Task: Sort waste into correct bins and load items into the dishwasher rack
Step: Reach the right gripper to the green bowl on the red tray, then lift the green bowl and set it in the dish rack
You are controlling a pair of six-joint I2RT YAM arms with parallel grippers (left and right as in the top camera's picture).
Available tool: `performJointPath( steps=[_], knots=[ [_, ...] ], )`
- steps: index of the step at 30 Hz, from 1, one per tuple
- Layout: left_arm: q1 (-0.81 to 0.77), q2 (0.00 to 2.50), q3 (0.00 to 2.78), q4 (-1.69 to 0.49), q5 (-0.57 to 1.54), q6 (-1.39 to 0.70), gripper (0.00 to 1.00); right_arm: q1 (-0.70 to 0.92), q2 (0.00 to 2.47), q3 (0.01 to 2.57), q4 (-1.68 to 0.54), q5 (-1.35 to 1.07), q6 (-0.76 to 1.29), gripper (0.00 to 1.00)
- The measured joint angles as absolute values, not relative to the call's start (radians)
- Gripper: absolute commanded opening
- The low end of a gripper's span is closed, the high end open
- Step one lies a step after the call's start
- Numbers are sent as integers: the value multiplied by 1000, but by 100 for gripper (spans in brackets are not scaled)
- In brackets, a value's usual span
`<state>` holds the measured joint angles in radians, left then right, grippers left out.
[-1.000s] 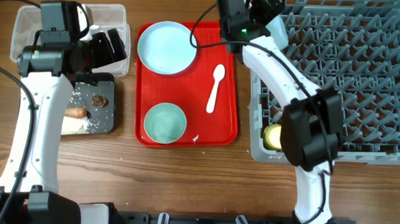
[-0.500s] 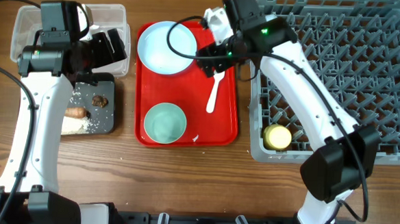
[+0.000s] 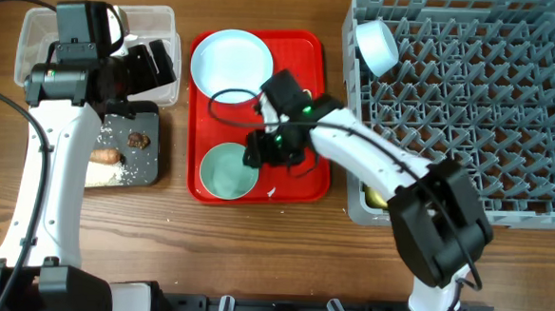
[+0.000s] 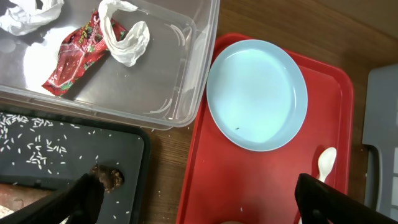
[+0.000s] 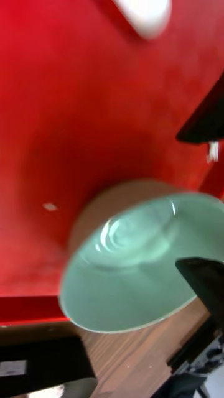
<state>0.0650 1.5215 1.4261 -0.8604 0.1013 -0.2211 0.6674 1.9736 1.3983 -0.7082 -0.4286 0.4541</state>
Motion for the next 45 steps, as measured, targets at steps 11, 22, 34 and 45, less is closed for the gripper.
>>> performJointPath(
  steps=[11, 22, 34, 45],
  knots=[
    [65, 1521, 1426, -860, 101, -221, 100, 712, 1982, 1397, -704, -383, 584, 11],
    [65, 1522, 1426, -860, 101, -221, 100, 711, 2016, 1398, -691, -344, 658, 24],
    [65, 1522, 1426, -860, 101, -221, 100, 694, 2055, 1397, -694, -366, 667, 4],
    [65, 1522, 1426, -860, 102, -221, 100, 590, 1787, 1467, -913, 7, 616, 4]
  ],
)
